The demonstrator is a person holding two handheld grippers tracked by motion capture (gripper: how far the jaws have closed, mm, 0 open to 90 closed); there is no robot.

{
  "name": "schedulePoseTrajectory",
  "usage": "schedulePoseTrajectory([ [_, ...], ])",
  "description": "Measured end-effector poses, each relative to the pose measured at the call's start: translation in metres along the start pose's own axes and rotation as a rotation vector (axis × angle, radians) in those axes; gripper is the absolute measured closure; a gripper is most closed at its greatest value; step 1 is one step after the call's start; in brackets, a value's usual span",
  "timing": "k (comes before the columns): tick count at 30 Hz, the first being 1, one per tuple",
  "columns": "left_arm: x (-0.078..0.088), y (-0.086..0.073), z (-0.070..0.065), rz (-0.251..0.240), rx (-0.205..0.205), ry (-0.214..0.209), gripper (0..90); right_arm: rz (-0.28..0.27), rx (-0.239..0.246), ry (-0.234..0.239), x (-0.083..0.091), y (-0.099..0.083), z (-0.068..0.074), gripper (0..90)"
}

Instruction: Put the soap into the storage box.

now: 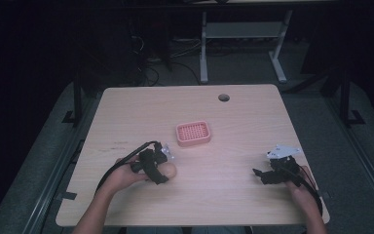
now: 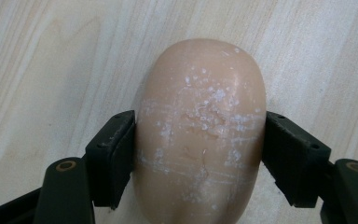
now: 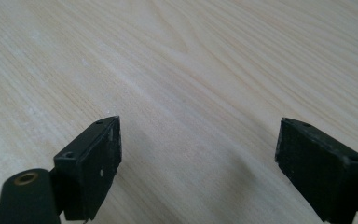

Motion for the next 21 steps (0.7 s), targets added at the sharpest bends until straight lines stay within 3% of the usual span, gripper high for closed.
schedulePoseTrajectory([
  [21, 0.006, 0.0075, 0.005, -0.035, 0.013, -0.02, 31.1, -0.008, -0.006, 0.002, 0.0003, 0.0006, 0.0006, 13.9],
])
Point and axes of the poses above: each handheld gripper's, and its own axes: x roughly backward along the jaws, y roughly out of its top, z roughly to its left, the point moved 2 cm from there along -x, roughly forward along the jaws, and after that the axes turned 13 degrees about y, right-handed, at the moved point
